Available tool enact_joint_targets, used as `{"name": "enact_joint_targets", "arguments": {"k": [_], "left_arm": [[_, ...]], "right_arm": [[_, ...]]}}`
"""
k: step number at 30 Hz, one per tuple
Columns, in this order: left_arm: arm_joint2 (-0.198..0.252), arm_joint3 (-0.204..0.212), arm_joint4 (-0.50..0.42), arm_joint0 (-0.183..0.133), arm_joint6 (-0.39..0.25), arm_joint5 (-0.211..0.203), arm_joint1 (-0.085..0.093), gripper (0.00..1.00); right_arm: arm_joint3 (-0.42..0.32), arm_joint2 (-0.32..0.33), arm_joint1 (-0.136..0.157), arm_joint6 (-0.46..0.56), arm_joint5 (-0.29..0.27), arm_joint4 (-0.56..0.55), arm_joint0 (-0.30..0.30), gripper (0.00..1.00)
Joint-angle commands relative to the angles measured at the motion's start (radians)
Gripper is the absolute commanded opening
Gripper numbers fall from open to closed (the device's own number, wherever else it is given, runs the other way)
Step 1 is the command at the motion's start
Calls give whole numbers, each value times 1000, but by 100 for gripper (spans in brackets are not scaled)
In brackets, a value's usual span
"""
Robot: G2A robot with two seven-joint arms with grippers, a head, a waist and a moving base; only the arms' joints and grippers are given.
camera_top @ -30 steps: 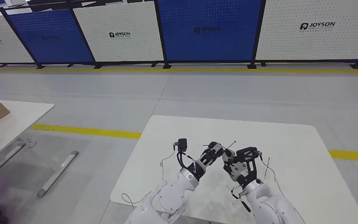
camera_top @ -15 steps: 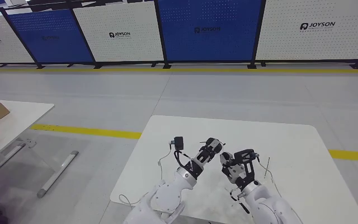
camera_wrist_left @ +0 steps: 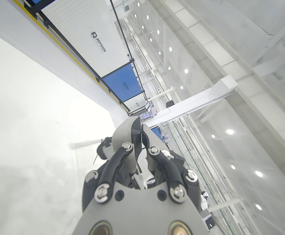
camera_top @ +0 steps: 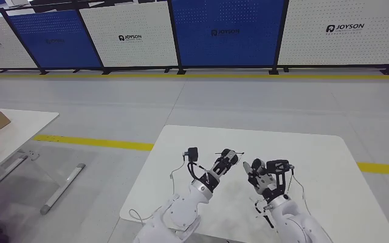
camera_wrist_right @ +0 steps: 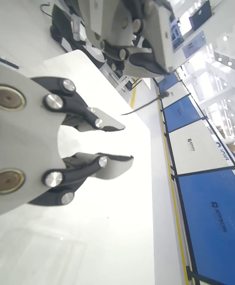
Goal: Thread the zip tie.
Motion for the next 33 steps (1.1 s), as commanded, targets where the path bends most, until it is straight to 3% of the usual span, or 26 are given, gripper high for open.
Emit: {"name": "enact_joint_targets", "arguments": {"k": [1,5,12,23,26,31,33], "left_arm": [[-8,8,17,-1,8,11,1,0],[-36,17,44,11,21,32,6,0],[-106,8,79,59,5,49,21,0],[-106,8,79,59,5,49,21,0],[-107,21,14,54,-9,47,18,0],[-106,66,139,42,116,86,16,0],[-101,76,163,43,136,94,14,0]], "right_arm": [[-12,28,1,-36,17,27,-18,100],[-51,102,5,-99,34,105,-70,100],[-126,256,10,-193,71,302,-195,100],[-126,256,10,-193,71,302,-195,100],[-126,256,10,-194,70,301,-194,100],[-105,289,9,-243,92,308,-201,100],[-93,315,11,-237,87,321,-205,100]]}}
